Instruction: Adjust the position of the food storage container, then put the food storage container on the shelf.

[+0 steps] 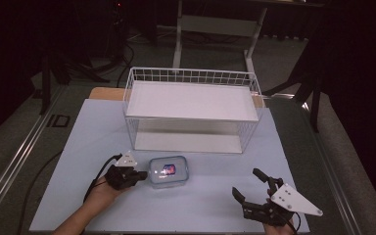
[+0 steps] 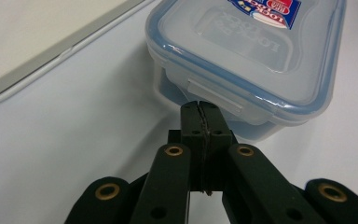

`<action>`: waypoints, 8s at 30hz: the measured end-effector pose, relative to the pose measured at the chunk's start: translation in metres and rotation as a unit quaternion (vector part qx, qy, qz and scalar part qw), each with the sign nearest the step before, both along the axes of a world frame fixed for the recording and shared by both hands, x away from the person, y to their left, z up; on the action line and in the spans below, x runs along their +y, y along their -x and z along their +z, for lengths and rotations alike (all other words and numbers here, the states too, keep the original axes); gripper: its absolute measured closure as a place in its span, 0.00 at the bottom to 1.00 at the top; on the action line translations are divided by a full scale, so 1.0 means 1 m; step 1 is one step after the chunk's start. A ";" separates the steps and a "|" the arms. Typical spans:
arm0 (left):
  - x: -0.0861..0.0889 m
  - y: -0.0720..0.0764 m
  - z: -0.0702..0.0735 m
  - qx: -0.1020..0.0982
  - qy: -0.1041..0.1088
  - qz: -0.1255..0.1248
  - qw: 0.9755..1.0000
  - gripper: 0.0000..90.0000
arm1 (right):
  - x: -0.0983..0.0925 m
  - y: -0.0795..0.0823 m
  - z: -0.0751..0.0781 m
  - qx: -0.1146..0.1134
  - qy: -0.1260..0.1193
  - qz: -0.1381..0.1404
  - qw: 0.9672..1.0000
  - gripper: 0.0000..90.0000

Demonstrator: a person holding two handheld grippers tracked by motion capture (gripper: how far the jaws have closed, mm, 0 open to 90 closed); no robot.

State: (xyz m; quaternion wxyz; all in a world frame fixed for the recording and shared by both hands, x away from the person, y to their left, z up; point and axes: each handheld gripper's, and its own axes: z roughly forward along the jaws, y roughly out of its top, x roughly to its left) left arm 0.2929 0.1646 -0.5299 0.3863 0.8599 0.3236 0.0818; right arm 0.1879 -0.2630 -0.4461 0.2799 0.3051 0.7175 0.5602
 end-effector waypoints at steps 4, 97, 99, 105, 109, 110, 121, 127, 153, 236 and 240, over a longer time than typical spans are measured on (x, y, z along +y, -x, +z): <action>-0.011 -0.008 -0.001 0.003 0.005 0.003 1.000 1.00 | 0.000 0.000 -0.001 0.001 0.000 0.002 1.000 0.16; -0.054 0.019 0.075 0.003 0.162 0.001 0.987 0.04 | 0.020 -0.049 0.007 0.101 0.040 0.044 0.993 0.21; -0.059 0.014 0.075 0.004 0.163 0.002 0.987 0.04 | 0.025 -0.057 0.007 0.120 0.053 0.039 0.991 0.21; -0.068 -0.002 0.071 0.008 0.155 0.011 0.988 0.04 | 0.033 -0.080 0.001 0.132 0.048 0.045 0.989 0.16; -0.075 -0.010 0.069 0.014 0.151 0.013 0.988 0.04 | 0.038 -0.092 -0.004 0.159 0.049 0.030 0.986 0.16; -0.077 -0.012 0.067 0.024 0.153 0.017 0.988 0.04 | 0.039 -0.096 -0.006 0.172 0.046 0.028 0.984 0.15; -0.081 -0.038 0.048 0.132 0.163 0.080 0.975 0.02 | 0.038 -0.132 -0.032 0.315 -0.015 -0.008 0.949 0.13; -0.083 -0.045 0.031 0.184 0.173 0.085 0.964 0.02 | 0.033 -0.142 -0.044 0.367 -0.044 -0.008 0.929 0.15; -0.080 -0.050 -0.012 0.316 0.217 0.106 0.918 0.36 | 0.043 -0.154 -0.074 0.522 -0.104 0.001 0.846 0.39; -0.057 -0.090 0.018 0.132 0.206 0.155 0.957 0.55 | 0.086 -0.200 -0.062 0.356 -0.102 -0.017 0.929 0.46; -0.056 -0.093 0.016 0.135 0.223 0.162 0.952 0.55 | 0.086 -0.203 -0.061 0.364 -0.109 -0.022 0.925 0.46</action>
